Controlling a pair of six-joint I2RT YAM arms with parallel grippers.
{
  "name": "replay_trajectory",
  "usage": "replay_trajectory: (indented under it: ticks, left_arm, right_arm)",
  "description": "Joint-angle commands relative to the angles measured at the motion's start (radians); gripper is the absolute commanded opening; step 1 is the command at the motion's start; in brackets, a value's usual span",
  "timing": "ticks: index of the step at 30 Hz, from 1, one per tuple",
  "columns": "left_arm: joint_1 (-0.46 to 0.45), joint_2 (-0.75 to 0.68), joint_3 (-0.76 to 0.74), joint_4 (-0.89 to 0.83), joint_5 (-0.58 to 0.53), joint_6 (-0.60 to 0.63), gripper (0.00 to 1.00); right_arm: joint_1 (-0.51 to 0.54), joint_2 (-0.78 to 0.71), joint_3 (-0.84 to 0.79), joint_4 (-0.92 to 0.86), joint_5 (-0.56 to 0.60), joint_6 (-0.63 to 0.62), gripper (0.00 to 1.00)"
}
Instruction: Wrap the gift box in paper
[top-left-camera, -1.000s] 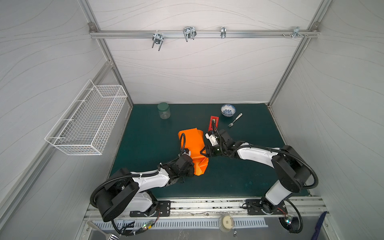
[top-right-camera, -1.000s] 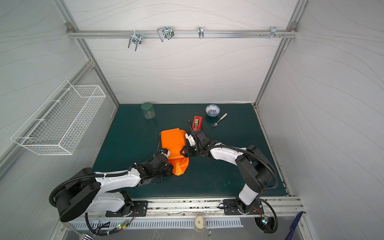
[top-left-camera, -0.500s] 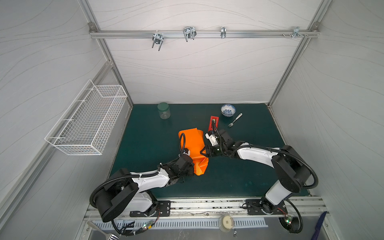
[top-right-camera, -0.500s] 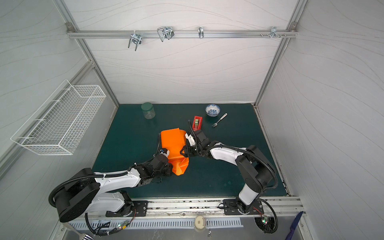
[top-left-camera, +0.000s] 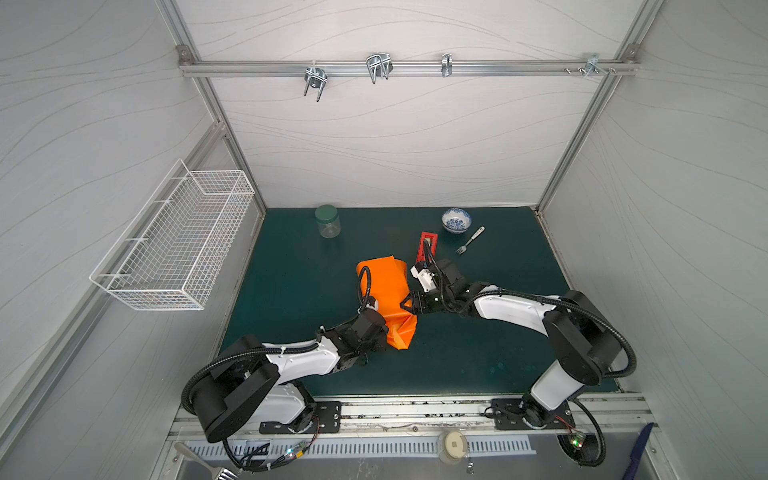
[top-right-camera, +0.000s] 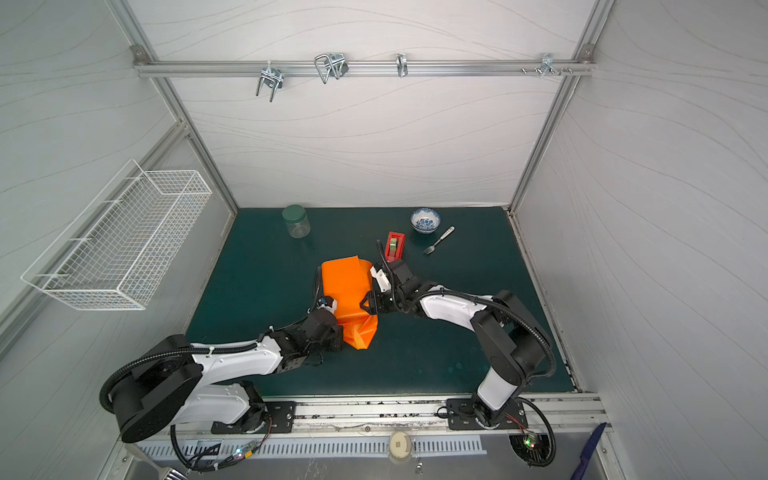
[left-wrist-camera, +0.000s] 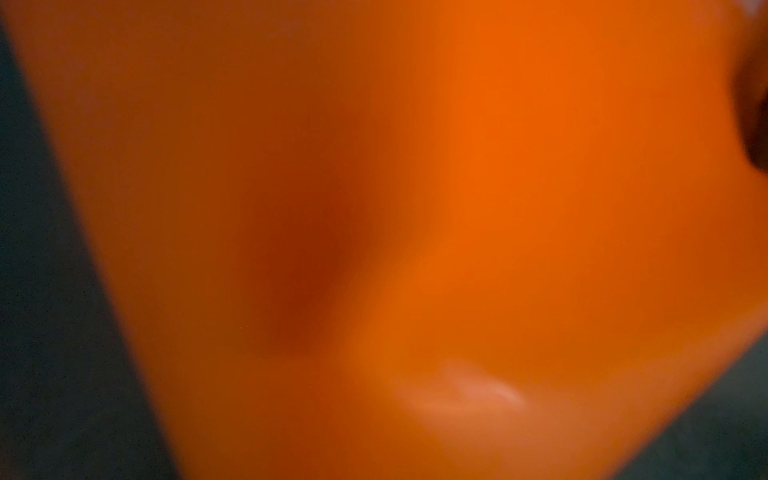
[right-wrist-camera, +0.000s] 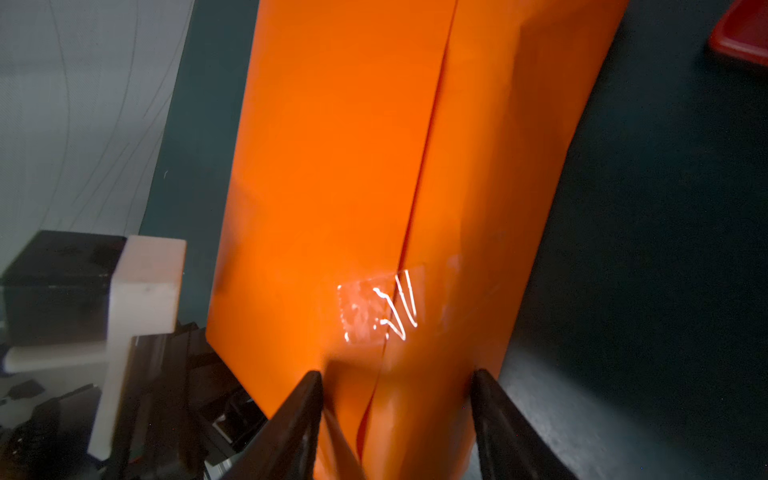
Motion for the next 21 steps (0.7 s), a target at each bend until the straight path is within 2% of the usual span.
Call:
replay_trajectory:
  ticks: [1, 8, 21]
  left_arm:
    - [-0.008, 0.011, 0.005, 0.013, -0.033, 0.0, 0.09]
    - [-0.008, -0.054, -0.029, -0.02, -0.029, -0.008, 0.11]
    - [-0.027, -0.116, -0.08, -0.063, 0.023, -0.03, 0.03]
  right_arm:
    - [0.004, 0.02, -0.01, -0.05, 0.015, -0.014, 0.58]
    - [0.004, 0.028, -0.007, -0.047, 0.01, -0.015, 0.58]
    - [0.004, 0.033, 0.0, -0.047, 0.008, -0.011, 0.58]
